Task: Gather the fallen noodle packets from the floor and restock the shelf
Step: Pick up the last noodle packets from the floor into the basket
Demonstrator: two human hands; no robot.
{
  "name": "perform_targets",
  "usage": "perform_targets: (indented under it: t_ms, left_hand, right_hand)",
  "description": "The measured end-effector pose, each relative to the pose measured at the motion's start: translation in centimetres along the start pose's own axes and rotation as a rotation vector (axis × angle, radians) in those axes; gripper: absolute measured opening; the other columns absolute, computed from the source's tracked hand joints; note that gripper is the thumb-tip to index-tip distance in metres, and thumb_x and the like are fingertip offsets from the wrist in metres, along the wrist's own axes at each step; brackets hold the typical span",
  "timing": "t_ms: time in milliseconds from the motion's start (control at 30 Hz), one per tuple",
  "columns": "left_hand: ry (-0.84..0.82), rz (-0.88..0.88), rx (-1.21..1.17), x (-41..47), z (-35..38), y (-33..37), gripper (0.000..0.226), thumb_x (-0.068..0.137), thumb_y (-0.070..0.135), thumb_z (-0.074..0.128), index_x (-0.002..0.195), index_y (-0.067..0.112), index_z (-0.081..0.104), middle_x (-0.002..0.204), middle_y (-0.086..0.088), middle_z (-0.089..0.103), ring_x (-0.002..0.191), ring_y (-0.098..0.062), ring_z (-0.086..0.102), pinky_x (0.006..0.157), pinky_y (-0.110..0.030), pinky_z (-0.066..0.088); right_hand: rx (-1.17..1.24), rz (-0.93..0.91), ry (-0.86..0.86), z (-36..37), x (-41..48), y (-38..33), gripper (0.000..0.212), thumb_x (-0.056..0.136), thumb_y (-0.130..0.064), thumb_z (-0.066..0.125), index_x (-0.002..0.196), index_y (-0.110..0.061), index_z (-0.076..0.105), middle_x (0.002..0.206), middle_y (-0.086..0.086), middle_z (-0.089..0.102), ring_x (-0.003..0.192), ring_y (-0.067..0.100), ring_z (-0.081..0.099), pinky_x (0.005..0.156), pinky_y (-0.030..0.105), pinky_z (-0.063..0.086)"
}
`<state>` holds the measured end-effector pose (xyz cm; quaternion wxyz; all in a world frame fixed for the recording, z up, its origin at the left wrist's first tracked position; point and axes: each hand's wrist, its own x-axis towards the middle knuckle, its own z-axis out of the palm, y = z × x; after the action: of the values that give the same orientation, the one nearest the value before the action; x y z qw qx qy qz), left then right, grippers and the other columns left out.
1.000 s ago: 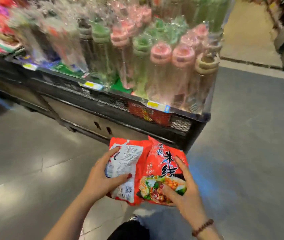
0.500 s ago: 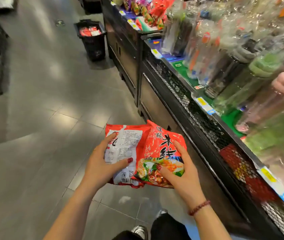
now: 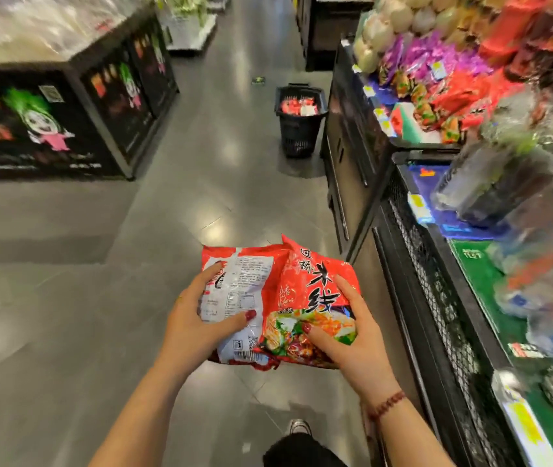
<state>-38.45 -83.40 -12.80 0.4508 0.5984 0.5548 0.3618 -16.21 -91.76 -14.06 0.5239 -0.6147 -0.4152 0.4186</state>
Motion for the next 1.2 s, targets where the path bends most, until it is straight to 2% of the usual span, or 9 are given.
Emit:
perform_targets:
  t_ms: [133,200,367,500,633,767,900,1033,1200]
  left_hand:
    - [0.061,-0.001,-0.014,5.1,1.9,2.3,0.079,0.059,0.025,0.093,0.122,0.049,0.051,0.129,0.009,0.058,0.110,-0.005,0.060,0.086,-0.025,0.054]
    - [0.089,-0.012,-0.016,7.3,2.6,2.6,0.078,0.065,0.014,0.089,0.125,0.043,0.049,0.127,0.009,0.057,0.109,-0.004,0.058,0.080,-0.018,0.051]
    - [0.108,-0.059,-0.032,14.0,3.3,2.6,0.079,0.066,0.014,0.089,0.131,0.039,0.051,0.126,0.012,0.058,0.107,-0.005,0.060,0.085,-0.033,0.057]
    - [0.105,-0.072,-0.098,21.6,3.6,2.0,0.079,0.065,0.007,0.088,0.131,0.034,0.052,0.119,0.015,0.061,0.097,-0.003,0.066,0.073,-0.024,0.059]
    - [0.116,-0.040,-0.124,31.5,3.5,1.8,0.076,0.067,0.006,0.086,0.125,0.040,0.050,0.113,0.023,0.056,0.091,0.012,0.062,0.065,-0.013,0.055]
    - [0.098,-0.045,-0.098,42.3,2.3,2.6,0.076,0.069,0.013,0.086,0.125,0.045,0.046,0.122,0.011,0.055,0.106,-0.009,0.060,0.081,-0.026,0.058]
    - [0.061,-0.046,-0.120,51.8,1.3,3.9,0.075,0.069,0.011,0.086,0.124,0.042,0.047,0.114,0.019,0.056,0.096,0.002,0.060,0.068,-0.011,0.054]
    - [0.056,-0.081,-0.140,60.1,1.0,3.8,0.073,0.067,0.014,0.087,0.116,0.051,0.048,0.114,0.025,0.057,0.097,0.002,0.064,0.079,-0.025,0.059]
    - [0.099,-0.102,-0.151,71.3,1.7,2.5,0.072,0.068,0.022,0.087,0.120,0.052,0.046,0.125,0.012,0.058,0.111,-0.018,0.063,0.084,-0.046,0.059]
  right_hand:
    - [0.001,-0.053,-0.093,-1.4,7.4,-1.5,0.076,0.071,-0.008,0.082,0.126,-0.044,0.044,0.127,-0.009,0.054,0.102,-0.003,0.060,0.076,0.011,0.050]
    - [0.005,-0.051,-0.107,-1.6,10.3,-1.8,0.076,0.071,-0.003,0.080,0.127,-0.043,0.046,0.127,-0.007,0.055,0.101,-0.002,0.061,0.074,0.011,0.050]
    - [0.020,-0.014,-0.134,-0.9,17.5,-1.5,0.076,0.073,-0.003,0.079,0.130,-0.040,0.046,0.130,-0.002,0.053,0.105,0.004,0.061,0.073,0.014,0.052]
    - [0.010,-0.017,-0.124,0.7,24.8,-1.4,0.075,0.074,-0.008,0.079,0.131,-0.042,0.044,0.133,-0.003,0.049,0.111,0.011,0.059,0.078,0.021,0.056]
    - [-0.040,-0.064,-0.106,2.9,34.5,-2.0,0.075,0.073,-0.012,0.081,0.126,-0.051,0.043,0.133,-0.005,0.049,0.114,0.010,0.058,0.087,0.026,0.055]
    - [-0.058,-0.061,-0.103,5.6,44.9,-4.0,0.074,0.073,-0.011,0.081,0.124,-0.049,0.044,0.131,-0.005,0.052,0.108,0.007,0.060,0.075,0.017,0.054]
    - [-0.067,-0.049,-0.086,7.5,53.5,-6.1,0.074,0.071,-0.016,0.082,0.125,-0.051,0.045,0.130,-0.007,0.052,0.108,0.007,0.060,0.079,0.023,0.056]
    - [-0.070,-0.002,-0.076,9.1,61.5,-6.7,0.075,0.070,-0.017,0.082,0.125,-0.052,0.044,0.131,-0.006,0.051,0.110,0.010,0.060,0.083,0.031,0.058]
    - [-0.060,-0.019,-0.135,11.3,73.9,-6.6,0.074,0.072,-0.009,0.080,0.125,-0.045,0.044,0.125,-0.012,0.052,0.102,-0.001,0.061,0.071,0.017,0.054]
